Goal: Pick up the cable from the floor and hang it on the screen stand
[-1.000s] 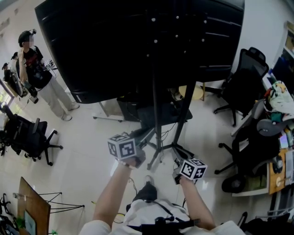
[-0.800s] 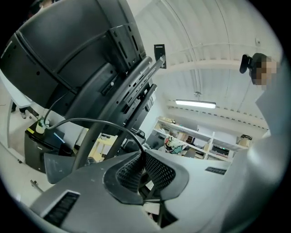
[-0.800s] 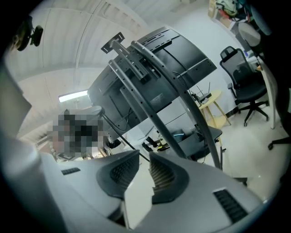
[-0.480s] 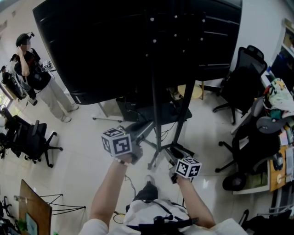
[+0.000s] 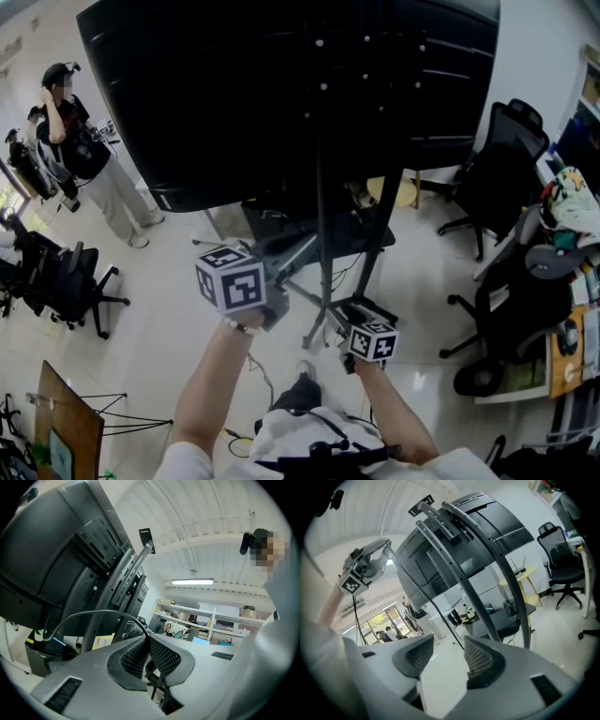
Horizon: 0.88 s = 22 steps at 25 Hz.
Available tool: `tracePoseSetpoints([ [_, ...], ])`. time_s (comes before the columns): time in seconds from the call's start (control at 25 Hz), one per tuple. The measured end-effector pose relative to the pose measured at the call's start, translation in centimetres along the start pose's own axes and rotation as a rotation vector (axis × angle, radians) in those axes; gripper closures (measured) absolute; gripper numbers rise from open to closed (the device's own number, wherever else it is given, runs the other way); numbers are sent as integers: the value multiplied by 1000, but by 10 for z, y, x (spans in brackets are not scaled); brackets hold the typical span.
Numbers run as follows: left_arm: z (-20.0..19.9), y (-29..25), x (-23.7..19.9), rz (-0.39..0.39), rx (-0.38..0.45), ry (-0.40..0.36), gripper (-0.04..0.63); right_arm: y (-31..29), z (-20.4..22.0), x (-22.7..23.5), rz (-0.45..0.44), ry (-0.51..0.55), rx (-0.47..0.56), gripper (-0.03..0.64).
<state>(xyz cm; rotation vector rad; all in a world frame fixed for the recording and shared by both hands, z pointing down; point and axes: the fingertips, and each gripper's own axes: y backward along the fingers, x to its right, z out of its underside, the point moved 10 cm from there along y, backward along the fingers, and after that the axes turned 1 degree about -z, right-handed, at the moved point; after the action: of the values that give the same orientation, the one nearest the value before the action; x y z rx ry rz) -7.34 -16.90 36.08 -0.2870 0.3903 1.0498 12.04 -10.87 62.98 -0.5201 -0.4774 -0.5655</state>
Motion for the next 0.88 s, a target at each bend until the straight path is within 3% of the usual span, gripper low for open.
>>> tracePoseSetpoints([
  [0.32, -45, -3, 27, 35, 21, -80, 580, -8, -8, 14, 16, 25, -17, 376],
  [0.6, -74, -15, 37, 70, 21, -96, 580, -23, -17, 22, -6, 27, -14, 367],
  [0.88, -104, -23, 46, 84, 20, -123, 580, -40, -30, 25, -104, -10, -2, 365],
])
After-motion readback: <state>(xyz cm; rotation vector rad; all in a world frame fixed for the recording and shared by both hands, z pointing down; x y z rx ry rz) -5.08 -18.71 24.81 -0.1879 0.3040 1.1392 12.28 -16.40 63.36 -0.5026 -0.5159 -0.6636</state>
